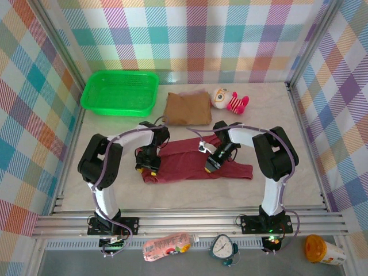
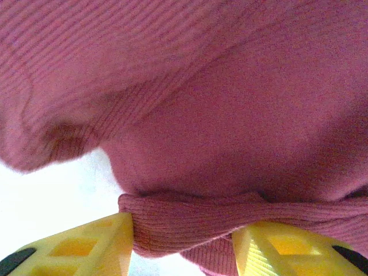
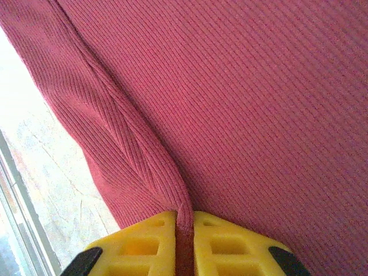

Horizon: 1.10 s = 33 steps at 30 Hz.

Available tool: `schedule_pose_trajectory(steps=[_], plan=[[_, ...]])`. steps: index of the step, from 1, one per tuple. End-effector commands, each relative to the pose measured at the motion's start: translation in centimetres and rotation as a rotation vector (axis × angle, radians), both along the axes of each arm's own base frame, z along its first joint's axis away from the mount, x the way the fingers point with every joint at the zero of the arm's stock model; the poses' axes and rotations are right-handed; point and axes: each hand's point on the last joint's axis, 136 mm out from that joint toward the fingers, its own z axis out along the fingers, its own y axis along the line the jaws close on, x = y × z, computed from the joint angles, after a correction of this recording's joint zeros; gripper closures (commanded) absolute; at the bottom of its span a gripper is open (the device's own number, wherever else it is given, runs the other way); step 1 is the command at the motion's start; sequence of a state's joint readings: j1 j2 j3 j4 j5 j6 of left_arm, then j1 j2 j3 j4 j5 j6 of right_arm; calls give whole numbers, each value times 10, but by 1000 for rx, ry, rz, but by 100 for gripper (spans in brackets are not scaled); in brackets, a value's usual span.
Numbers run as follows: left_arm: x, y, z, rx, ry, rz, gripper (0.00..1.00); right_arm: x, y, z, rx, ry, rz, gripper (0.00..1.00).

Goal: Fold and stack the tank tops

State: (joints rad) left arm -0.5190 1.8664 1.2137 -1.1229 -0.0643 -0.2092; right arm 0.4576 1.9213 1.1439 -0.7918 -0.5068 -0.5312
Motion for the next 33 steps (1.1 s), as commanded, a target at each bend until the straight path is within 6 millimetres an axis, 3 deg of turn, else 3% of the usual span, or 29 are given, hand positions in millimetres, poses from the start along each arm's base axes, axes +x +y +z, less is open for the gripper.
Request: schedule_pose_trajectory(steps=[1, 3, 7, 11, 15, 19, 25, 30, 33], plan=[[3, 15, -1, 68, 29, -20, 51, -8, -9, 8, -30, 2, -13, 84], [0, 23, 0, 97, 49, -8, 54, -7, -12, 11, -41, -19, -15, 82], [-19, 3, 5, -15, 107, 16, 64, 2, -15, 18, -52, -86, -34, 73], [-47, -9, 11, -61, 182, -17, 65, 11, -21, 34, -48, -133, -92, 68], [-58, 23, 11, 100, 226, 4, 64, 12, -45, 47, -132, -178, -183, 65], [-41, 41, 18, 166, 158, 38, 63, -10, -77, 50, -238, -252, -131, 50], [-20, 56, 17, 175, 120, 63, 61, -47, -119, 34, -347, -340, 112, 47], [-11, 49, 20, 131, 92, 80, 57, -52, -136, 17, -412, -415, 192, 44], [-13, 40, 25, 77, 89, 119, 54, -55, -128, 13, -373, -414, 215, 43]])
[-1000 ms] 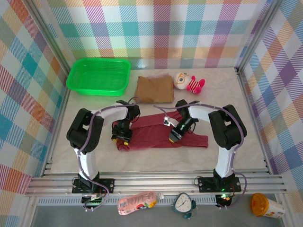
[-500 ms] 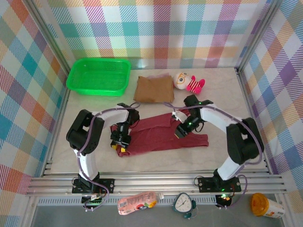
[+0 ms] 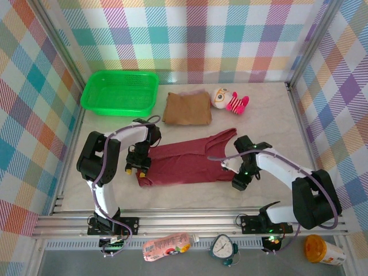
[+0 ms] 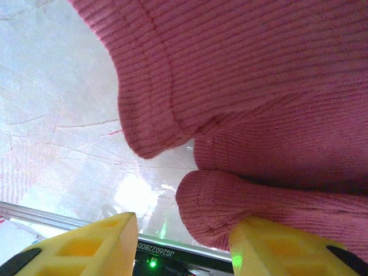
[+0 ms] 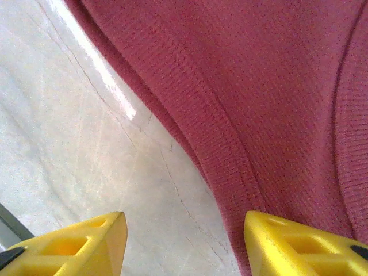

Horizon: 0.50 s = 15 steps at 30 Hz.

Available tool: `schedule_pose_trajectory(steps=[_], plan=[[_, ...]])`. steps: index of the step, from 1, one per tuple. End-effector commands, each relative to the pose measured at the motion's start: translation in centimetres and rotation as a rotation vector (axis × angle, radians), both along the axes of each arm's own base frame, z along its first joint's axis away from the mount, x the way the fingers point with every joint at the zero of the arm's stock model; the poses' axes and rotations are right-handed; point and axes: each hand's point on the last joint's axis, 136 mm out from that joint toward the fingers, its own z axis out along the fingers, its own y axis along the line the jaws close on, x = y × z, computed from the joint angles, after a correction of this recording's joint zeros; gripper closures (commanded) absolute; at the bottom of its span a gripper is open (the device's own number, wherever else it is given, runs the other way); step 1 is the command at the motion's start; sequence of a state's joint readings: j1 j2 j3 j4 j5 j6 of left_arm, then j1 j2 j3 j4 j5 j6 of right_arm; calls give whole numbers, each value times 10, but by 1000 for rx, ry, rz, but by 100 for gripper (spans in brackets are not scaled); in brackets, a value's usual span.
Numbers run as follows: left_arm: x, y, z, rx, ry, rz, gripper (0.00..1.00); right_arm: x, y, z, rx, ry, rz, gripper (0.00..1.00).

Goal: Fold and stack the tank tops

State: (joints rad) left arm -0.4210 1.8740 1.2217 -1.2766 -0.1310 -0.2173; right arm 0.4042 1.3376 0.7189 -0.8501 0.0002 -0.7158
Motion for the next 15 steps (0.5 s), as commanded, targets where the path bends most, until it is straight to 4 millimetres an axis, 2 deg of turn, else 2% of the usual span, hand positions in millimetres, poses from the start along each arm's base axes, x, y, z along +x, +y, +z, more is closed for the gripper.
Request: schedule_pose_trajectory(steps=[1, 4, 8, 12, 15], plan=[[0, -12, 14, -72, -26, 59, 53, 1, 1, -5, -25, -34, 106, 43], [-4, -26, 23, -155, -58, 115, 53, -1, -17, -13, -138, -30, 124, 43], [-15, -50, 31, -265, -63, 162, 53, 7, -31, -13, -222, -75, 118, 45], [-28, -73, 23, -350, -38, 195, 53, 5, -30, -19, -217, -61, 117, 48], [-36, -82, 12, -366, -10, 195, 53, 10, -31, -24, -239, -63, 97, 58]])
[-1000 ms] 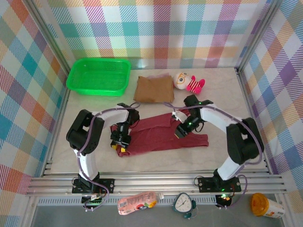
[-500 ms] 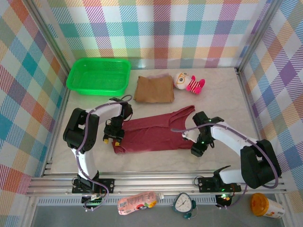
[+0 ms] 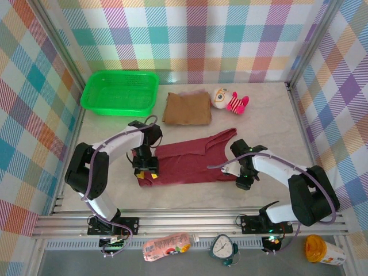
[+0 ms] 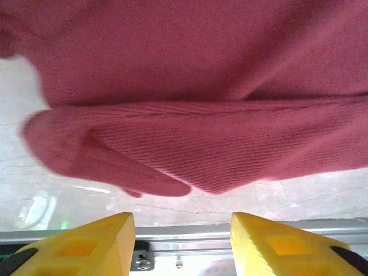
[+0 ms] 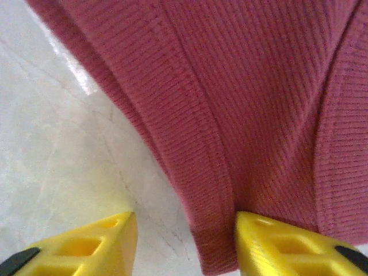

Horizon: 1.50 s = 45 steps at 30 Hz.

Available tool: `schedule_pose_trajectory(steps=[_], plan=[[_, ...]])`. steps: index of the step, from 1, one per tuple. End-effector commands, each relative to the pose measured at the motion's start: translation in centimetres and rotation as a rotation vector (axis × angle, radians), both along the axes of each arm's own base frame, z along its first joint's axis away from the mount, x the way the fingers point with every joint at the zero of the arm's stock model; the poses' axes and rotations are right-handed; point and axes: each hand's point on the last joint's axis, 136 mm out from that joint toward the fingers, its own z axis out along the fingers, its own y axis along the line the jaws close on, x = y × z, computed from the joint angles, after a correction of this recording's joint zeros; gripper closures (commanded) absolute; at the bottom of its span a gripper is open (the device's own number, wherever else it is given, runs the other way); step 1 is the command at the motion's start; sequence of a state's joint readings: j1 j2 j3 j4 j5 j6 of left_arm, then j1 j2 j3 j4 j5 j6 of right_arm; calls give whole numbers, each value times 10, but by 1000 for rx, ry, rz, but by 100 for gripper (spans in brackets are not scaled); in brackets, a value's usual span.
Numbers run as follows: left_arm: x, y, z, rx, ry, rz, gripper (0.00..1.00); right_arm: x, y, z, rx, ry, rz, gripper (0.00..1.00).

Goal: Fold and stack the tank tops

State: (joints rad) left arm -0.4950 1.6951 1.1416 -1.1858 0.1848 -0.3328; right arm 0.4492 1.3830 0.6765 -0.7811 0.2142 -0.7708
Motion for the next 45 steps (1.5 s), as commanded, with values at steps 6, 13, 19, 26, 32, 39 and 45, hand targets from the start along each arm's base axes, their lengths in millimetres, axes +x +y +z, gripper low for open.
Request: schedule_pose_trajectory(steps=[6, 13, 19, 26, 32, 39, 45], plan=[[-19, -9, -34, -23, 93, 21, 53, 3, 2, -4, -1, 9, -24, 84], [-15, 10, -33, 40, 97, -32, 53, 5, 14, 26, 78, 55, -73, 94], [-5, 19, -32, 35, 93, -2, 53, 11, 26, 43, 167, 167, -137, 94], [1, 26, -25, 33, 90, -10, 53, 49, 32, 40, 183, 239, -205, 90], [35, 26, -6, 22, -9, -37, 52, 73, 28, 17, 146, 247, -236, 83], [89, 37, -12, 42, -141, -41, 52, 84, 10, 1, 65, 221, -259, 73], [108, 40, -37, 34, -130, -46, 52, 82, -10, -11, -23, 210, -299, 70]])
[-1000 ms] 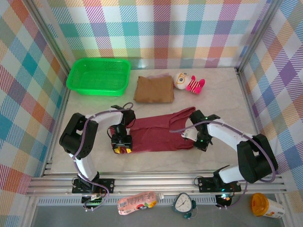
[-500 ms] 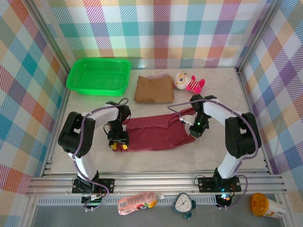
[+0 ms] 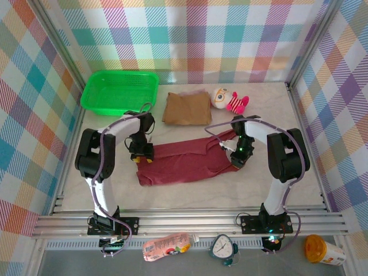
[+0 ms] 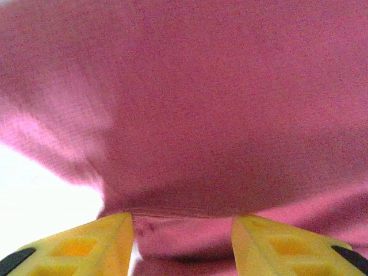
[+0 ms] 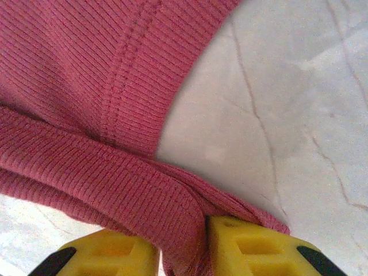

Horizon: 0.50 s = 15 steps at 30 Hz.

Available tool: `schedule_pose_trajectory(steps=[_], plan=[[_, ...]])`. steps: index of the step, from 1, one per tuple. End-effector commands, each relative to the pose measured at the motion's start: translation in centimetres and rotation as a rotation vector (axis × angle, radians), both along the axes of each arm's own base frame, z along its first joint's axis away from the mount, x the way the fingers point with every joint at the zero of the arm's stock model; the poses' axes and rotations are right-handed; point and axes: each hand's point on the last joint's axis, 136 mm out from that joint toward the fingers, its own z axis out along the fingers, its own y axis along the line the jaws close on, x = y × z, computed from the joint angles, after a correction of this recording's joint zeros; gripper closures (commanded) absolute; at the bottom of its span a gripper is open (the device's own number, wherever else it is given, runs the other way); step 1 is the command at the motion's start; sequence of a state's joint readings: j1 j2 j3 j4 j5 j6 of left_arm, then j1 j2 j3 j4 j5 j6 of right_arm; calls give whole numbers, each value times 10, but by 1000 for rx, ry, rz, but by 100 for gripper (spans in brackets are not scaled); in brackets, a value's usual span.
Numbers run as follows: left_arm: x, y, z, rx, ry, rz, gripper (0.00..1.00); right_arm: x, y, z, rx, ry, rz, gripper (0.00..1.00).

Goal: Fold and stack the tank tops

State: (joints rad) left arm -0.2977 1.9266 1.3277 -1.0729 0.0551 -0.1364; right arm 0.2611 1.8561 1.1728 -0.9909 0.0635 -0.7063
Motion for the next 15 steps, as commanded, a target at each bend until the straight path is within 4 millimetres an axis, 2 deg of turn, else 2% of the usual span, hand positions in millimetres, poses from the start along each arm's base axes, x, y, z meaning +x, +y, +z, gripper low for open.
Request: schedule_pose_trajectory(steps=[1, 5, 9, 12, 15], plan=[[8, -4, -8, -26, 8, -21, 53, 3, -25, -14, -115, -8, -34, 70], [-12, -15, -13, -66, 68, -21, 54, 21, -42, -11, -171, -77, -52, 66], [-36, -35, -9, -135, 113, 14, 55, 44, -46, 3, -182, -165, -70, 58], [-48, -49, 1, -179, 114, 33, 54, 56, -33, 27, -103, -253, -86, 51], [-45, -40, 16, -135, 65, 22, 51, 56, -11, 54, 1, -306, -110, 44]])
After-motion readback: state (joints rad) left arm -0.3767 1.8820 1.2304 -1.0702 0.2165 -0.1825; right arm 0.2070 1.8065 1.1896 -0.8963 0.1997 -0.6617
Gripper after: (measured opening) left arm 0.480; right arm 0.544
